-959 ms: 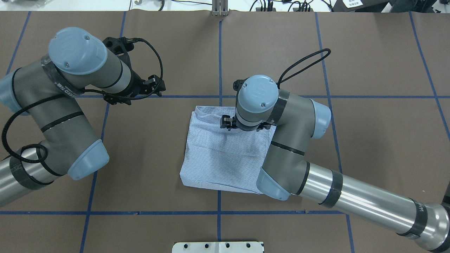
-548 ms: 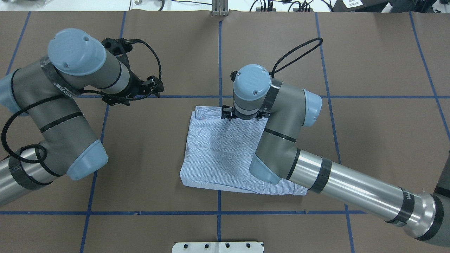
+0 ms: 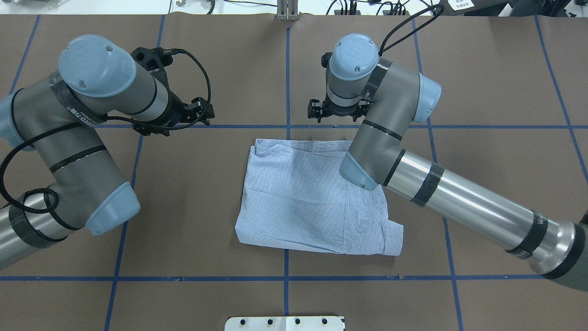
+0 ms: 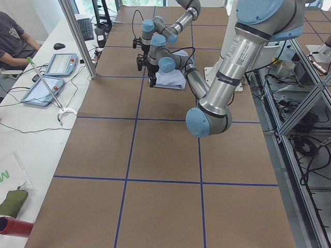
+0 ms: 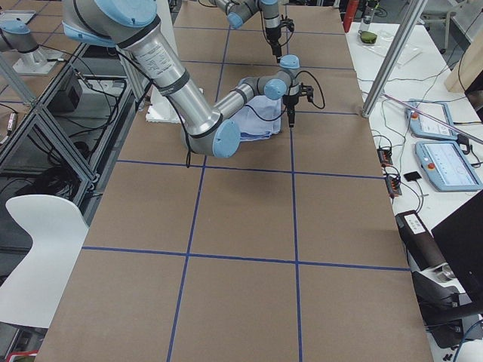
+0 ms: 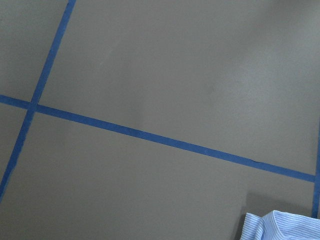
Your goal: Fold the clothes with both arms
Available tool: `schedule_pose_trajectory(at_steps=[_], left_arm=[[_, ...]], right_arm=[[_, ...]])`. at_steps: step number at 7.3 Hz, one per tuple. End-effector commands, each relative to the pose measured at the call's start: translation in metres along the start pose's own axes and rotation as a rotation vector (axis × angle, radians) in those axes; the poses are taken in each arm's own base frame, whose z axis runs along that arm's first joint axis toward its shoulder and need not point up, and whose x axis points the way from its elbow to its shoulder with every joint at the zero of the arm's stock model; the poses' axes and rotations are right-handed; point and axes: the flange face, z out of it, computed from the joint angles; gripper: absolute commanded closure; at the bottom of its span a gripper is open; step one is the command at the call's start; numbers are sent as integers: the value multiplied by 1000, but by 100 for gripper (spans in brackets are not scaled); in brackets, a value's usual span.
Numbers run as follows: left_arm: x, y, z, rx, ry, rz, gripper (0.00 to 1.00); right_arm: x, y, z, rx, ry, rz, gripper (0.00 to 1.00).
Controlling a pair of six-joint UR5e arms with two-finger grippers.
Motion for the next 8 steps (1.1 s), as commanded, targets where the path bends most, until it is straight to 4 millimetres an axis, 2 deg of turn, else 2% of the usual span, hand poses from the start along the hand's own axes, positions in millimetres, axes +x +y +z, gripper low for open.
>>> schedule_pose_trajectory(at_steps=[1,2,3,4,5,6,7,8], left_arm=[[-29,-39,-16,54,-19,149,0],[-54,-67,-28,84,-37,233,0],[-100,-101,-49,45,-32,331,0],[-155,-137,-74,48,-49,452,0],[-213,-164,-99,66,-82,506,0],[-271,-176,-113,60,-114,558,0],[-320,-183,-125,59,-141,574,0],[-372,-203,-134,45,-165,580,0]], right_arm=[[108,-30,-42,-1,-37,-52,0],[172,-51,-61,-18,-44,-93,0],[233,-78,-86,-32,-28,-135,0],[295,-97,-112,-46,1,-206,0],[366,-108,-135,-56,31,-268,0],[432,-105,-151,-76,24,-296,0],[503,-88,-161,-90,-15,-305,0],[573,-55,-155,-110,-47,-274,0]])
